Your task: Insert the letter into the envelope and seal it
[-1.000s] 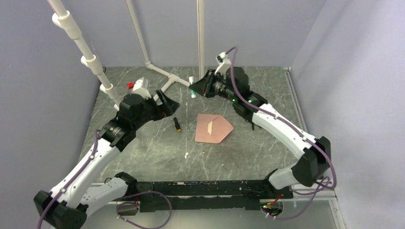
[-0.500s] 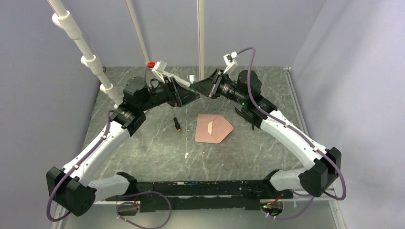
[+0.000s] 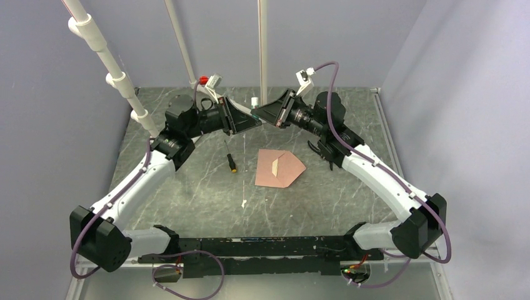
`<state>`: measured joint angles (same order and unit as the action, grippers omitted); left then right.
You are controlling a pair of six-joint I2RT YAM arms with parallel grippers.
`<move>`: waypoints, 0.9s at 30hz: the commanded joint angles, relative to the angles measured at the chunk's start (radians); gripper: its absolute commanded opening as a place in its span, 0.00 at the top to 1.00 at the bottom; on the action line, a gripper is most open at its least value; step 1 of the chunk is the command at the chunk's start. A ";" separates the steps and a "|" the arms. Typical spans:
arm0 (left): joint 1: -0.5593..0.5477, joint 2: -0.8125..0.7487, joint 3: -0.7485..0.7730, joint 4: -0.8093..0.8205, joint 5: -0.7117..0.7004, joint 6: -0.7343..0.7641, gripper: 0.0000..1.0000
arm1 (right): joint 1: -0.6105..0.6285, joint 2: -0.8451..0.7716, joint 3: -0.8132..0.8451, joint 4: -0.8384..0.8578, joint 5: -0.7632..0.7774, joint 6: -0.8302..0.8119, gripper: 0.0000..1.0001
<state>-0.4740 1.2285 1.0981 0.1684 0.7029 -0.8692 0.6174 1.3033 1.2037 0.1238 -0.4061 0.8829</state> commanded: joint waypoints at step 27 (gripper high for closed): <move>0.002 0.149 0.408 -0.856 0.170 1.078 0.98 | -0.032 0.134 0.354 -0.559 -0.159 -0.206 0.71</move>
<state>-0.4702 1.3724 1.4643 -0.6540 0.8051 0.1417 0.5877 1.4261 1.5234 -0.4419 -0.4706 0.6785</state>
